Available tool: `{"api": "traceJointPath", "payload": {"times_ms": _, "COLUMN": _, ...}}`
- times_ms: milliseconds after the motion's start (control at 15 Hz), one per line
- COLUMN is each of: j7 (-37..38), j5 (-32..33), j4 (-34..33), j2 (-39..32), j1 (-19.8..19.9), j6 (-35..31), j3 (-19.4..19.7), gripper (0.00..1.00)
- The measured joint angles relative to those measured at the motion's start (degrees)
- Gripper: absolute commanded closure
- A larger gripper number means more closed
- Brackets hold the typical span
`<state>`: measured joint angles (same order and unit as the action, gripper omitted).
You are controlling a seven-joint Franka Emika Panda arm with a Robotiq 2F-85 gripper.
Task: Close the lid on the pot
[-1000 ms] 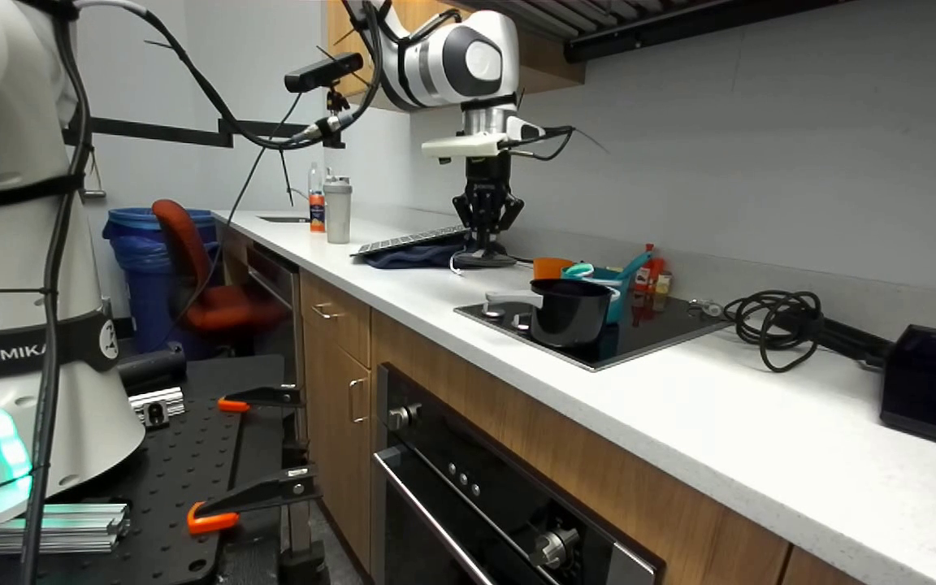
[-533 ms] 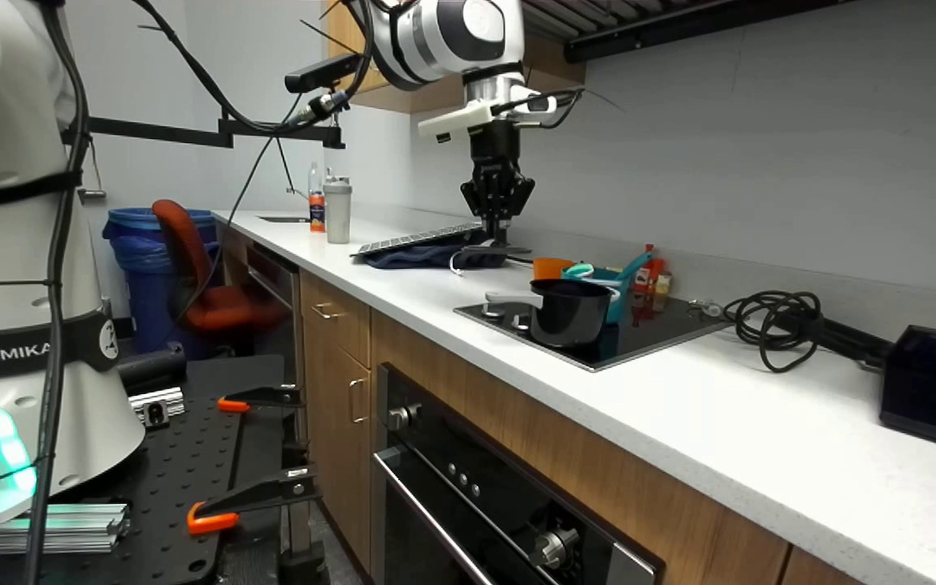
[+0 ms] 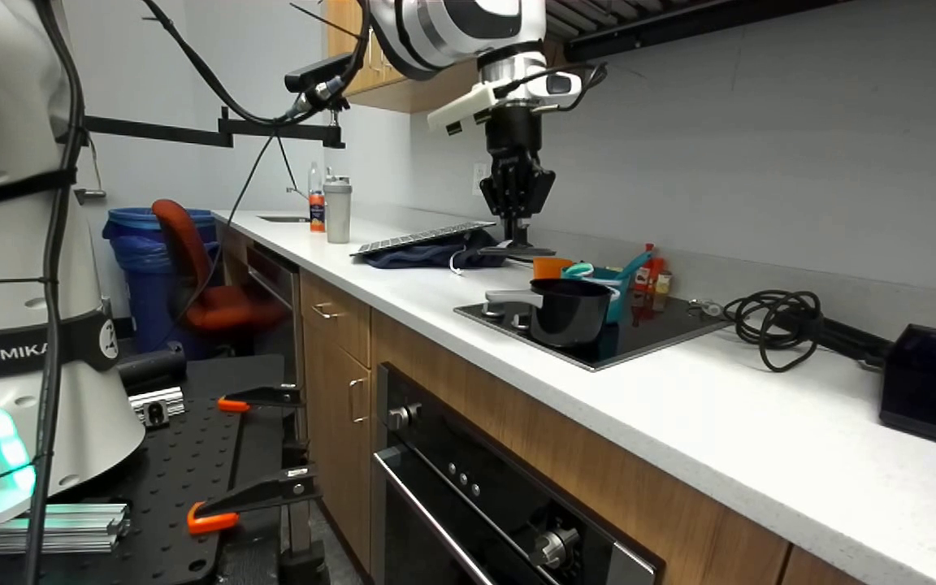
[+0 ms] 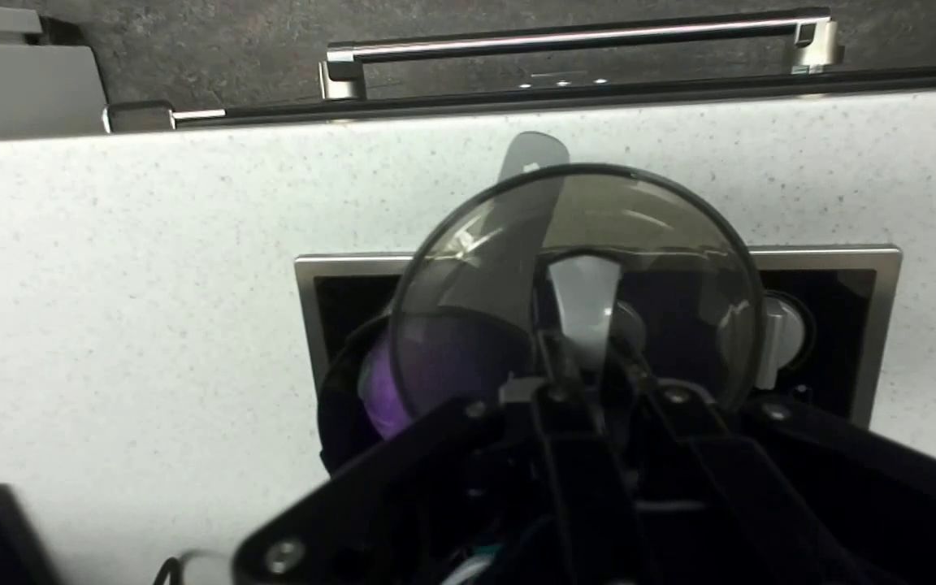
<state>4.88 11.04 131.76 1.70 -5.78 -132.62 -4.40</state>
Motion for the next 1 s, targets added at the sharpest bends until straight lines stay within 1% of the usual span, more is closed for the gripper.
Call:
{"api": "traceJointPath", "payload": {"times_ms": 533, "j7": 3.28, "j5": 0.52, "j4": -0.42, "j2": -0.03, "j1": 1.66, "j6": -2.43, "j3": 0.94, "gripper": 0.96}}
{"api": "traceJointPath", "payload": {"times_ms": 1000, "j7": 3.66, "j5": 0.52, "j4": -3.97, "j2": -2.15, "j1": 2.24, "j6": -3.49, "j3": 1.26, "gripper": 0.96}}
